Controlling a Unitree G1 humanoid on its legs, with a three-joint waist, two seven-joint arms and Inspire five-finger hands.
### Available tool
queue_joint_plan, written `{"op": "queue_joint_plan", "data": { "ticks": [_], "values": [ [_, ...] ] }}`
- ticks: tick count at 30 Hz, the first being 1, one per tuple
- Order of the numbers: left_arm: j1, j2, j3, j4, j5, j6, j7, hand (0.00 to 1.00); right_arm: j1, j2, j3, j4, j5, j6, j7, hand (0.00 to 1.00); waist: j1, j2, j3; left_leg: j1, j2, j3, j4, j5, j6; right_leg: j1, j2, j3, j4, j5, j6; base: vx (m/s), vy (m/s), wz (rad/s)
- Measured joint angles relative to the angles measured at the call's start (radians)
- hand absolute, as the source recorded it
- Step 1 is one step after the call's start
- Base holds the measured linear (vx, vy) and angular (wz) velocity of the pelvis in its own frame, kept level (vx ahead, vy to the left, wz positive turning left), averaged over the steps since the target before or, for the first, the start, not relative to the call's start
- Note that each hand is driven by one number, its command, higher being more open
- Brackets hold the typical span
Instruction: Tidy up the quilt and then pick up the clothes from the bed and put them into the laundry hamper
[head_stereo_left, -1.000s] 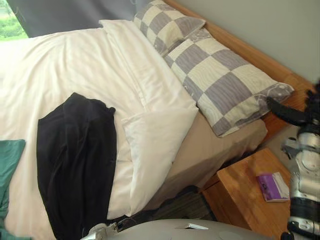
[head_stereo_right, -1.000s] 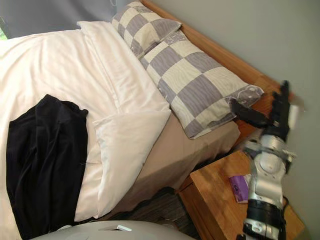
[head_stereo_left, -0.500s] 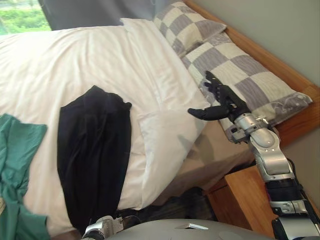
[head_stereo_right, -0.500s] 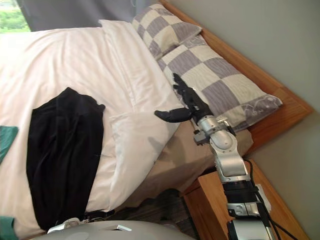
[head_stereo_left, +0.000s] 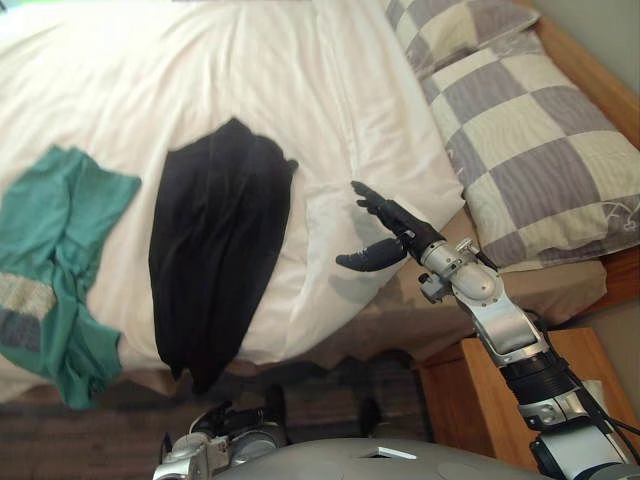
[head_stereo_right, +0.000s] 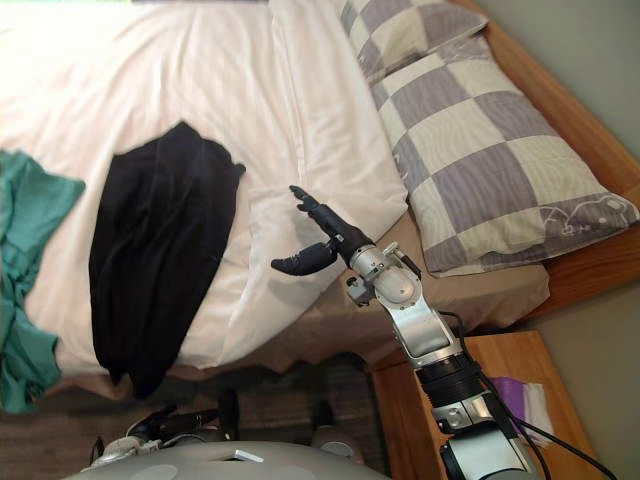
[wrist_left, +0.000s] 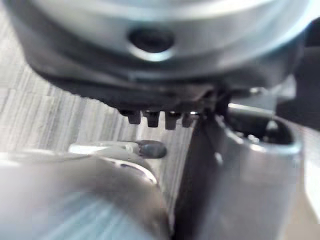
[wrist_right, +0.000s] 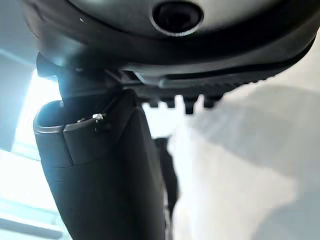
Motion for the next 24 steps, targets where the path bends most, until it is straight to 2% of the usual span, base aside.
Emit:
{"op": "queue_joint_plan", "data": {
  "ticks": [2, 3, 8, 11, 15, 17, 18, 20, 24],
  "values": [
    [-0.025, 0.024, 0.017, -0.025, -0.001, -0.002, 0.001, 1.0, -0.055, 0.015, -0.001, 0.019, -0.037, 0.0, -0.051, 1.0, 0.015, -0.045, 0.055, -0.035, 0.017, -0.009, 0.0, 0.02, -0.007, -0.02, 0.02, -0.008, -0.016, 0.041, -0.013, -0.03, -0.064, 0.09],
    [-0.034, 0.026, 0.017, -0.03, 0.0, -0.002, 0.001, 1.0, -0.068, 0.015, -0.001, 0.023, -0.038, 0.0, -0.059, 1.0, 0.023, -0.051, 0.067, -0.036, 0.019, -0.01, 0.0, 0.023, -0.007, -0.02, 0.025, -0.008, -0.019, 0.047, -0.012, -0.02, -0.052, 0.13],
    [-0.047, 0.018, 0.016, -0.065, 0.006, 0.002, 0.005, 1.0, -0.123, 0.016, 0.002, 0.026, -0.132, -0.008, -0.075, 1.0, 0.03, -0.042, 0.084, -0.051, 0.023, -0.039, 0.0, 0.026, -0.007, -0.022, 0.034, 0.0, -0.018, 0.069, -0.025, 0.0, 0.003, 0.12],
    [-0.057, 0.019, 0.017, -0.073, 0.04, 0.008, 0.007, 1.0, -0.144, 0.016, 0.002, 0.028, -0.194, -0.019, -0.089, 1.0, 0.033, -0.036, 0.089, -0.066, 0.055, -0.059, 0.0, 0.021, -0.013, -0.034, 0.063, 0.005, -0.017, 0.105, -0.053, -0.05, -0.002, 0.06],
    [-0.077, 0.019, 0.034, -0.074, 0.047, 0.029, 0.01, 1.0, -0.176, 0.002, 0.01, 0.037, -0.225, -0.03, -0.089, 1.0, 0.054, -0.046, 0.094, -0.076, 0.081, -0.084, 0.0, 0.028, -0.02, -0.037, 0.09, 0.004, -0.016, 0.117, -0.056, -0.07, -0.032, 0.06],
    [-0.079, 0.022, 0.036, -0.081, 0.074, 0.029, 0.009, 1.0, -0.2, -0.002, 0.028, 0.049, -0.226, -0.03, -0.089, 1.0, 0.055, -0.056, 0.099, -0.084, 0.087, -0.095, 0.0, 0.038, -0.03, -0.038, 0.096, 0.004, -0.017, 0.099, -0.076, -0.08, -0.055, 0.16],
    [-0.083, 0.031, 0.04, -0.081, 0.081, 0.029, 0.01, 1.0, -0.212, -0.002, 0.039, 0.05, -0.228, -0.031, -0.089, 1.0, 0.06, -0.074, 0.106, -0.087, 0.083, -0.095, 0.0, 0.049, -0.041, -0.037, 0.093, 0.006, -0.018, 0.06, -0.087, -0.11, -0.083, 0.15],
    [-0.092, 0.035, 0.054, -0.081, 0.096, 0.034, 0.01, 1.0, -0.225, -0.001, 0.061, 0.061, -0.23, -0.031, -0.087, 1.0, 0.073, -0.08, 0.129, -0.096, 0.104, -0.101, 0.0, 0.068, -0.052, -0.042, 0.114, -0.003, -0.018, 0.049, -0.087, -0.13, -0.108, 0.08],
    [-0.12, 0.049, 0.054, -0.081, 0.113, 0.022, 0.008, 1.0, -0.226, 0.0, 0.086, 0.103, -0.235, -0.026, -0.09, 1.0, 0.086, -0.101, 0.143, -0.122, 0.115, -0.111, 0.0, 0.08, -0.059, -0.052, 0.126, -0.006, -0.035, 0.059, -0.072, -0.07, -0.068, 0.03]
  ]
}}
